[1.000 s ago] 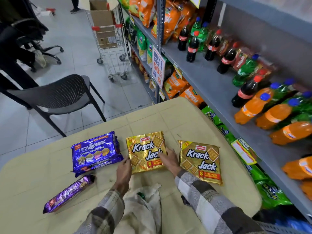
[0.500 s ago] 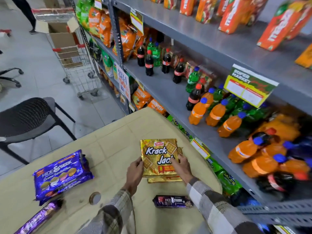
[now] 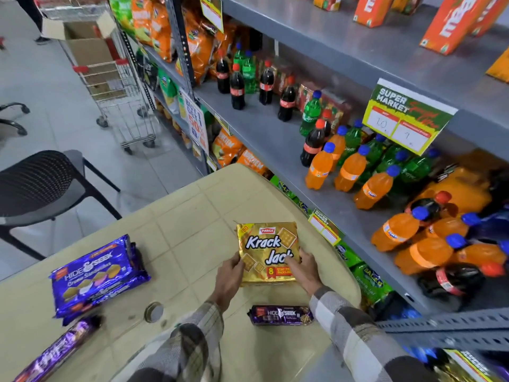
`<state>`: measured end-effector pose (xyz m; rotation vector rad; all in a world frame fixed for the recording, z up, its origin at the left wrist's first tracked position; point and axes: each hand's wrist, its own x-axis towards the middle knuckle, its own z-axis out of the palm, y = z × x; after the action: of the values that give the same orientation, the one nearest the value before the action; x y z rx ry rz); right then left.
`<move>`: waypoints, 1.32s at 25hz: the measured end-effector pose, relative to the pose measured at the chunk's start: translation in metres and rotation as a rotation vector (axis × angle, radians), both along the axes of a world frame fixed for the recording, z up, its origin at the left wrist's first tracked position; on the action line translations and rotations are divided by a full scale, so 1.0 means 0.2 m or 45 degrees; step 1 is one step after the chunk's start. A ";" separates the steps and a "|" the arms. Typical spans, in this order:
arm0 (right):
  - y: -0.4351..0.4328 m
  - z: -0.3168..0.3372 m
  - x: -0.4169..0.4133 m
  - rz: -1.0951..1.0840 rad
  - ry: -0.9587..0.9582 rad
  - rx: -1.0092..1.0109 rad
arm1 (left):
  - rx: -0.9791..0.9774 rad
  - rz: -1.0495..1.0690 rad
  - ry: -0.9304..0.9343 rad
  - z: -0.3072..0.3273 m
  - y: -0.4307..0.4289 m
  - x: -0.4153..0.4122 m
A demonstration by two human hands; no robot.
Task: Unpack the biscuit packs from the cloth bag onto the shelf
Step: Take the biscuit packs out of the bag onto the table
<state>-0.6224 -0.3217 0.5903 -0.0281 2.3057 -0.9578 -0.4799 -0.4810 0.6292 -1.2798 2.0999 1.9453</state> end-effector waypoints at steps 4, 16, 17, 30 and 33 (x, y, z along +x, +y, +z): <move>-0.03 0.19 0.10 0.069 0.333 0.182 | -0.046 -0.136 -0.052 0.02 -0.07 0.09; -0.90 0.16 1.02 0.983 0.241 -0.346 | -0.340 1.280 -0.111 -0.16 -0.57 1.79; -0.97 0.13 1.12 1.042 0.172 -0.307 | -0.299 1.363 -0.143 -0.18 -0.59 1.91; -1.56 0.04 1.88 1.213 -0.143 -0.047 | 0.149 1.123 -0.025 -0.29 -0.83 2.24; -1.54 0.03 1.93 1.173 -0.192 -0.045 | 0.140 1.051 0.029 -0.27 -0.81 2.23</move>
<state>-0.2361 -0.6305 0.5961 -0.9096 1.8028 -0.4816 -0.0342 -0.6438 0.5743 -2.3548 1.5426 2.2579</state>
